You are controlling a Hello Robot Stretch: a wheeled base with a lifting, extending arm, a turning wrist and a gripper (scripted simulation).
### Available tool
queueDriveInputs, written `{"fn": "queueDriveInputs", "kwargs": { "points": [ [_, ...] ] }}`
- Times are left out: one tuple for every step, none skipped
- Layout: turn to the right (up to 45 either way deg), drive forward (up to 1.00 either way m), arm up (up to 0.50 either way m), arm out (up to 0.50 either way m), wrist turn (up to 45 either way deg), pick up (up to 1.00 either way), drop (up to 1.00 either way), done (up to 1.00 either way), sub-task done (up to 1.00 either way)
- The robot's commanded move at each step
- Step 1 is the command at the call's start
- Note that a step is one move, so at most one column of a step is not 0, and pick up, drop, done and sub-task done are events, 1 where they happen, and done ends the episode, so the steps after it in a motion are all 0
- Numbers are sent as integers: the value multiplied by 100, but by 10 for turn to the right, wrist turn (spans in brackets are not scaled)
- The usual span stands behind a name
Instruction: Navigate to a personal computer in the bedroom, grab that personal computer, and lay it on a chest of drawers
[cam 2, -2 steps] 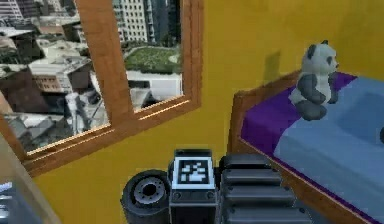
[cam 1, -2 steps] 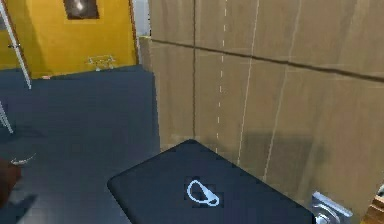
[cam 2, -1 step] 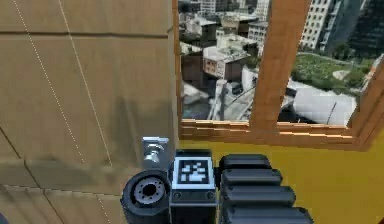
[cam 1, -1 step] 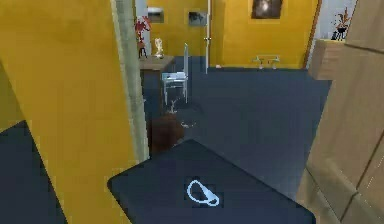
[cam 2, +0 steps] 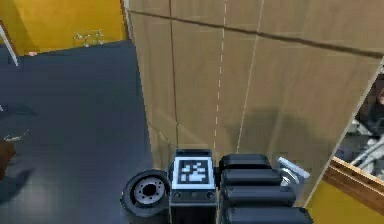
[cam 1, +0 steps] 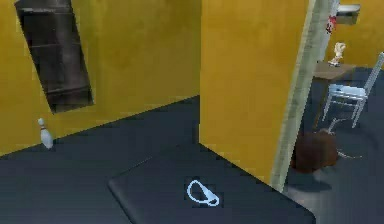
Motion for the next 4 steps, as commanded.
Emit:
{"fn": "queueDriveInputs", "kwargs": {
  "points": [
    [-390,0,0,0,0,0,0,0,0],
    [0,15,0,0,0,0,0,0,0],
    [450,0,0,0,0,0,0,0,0],
    [150,0,0,0,0,0,0,0,0]
  ]
}}
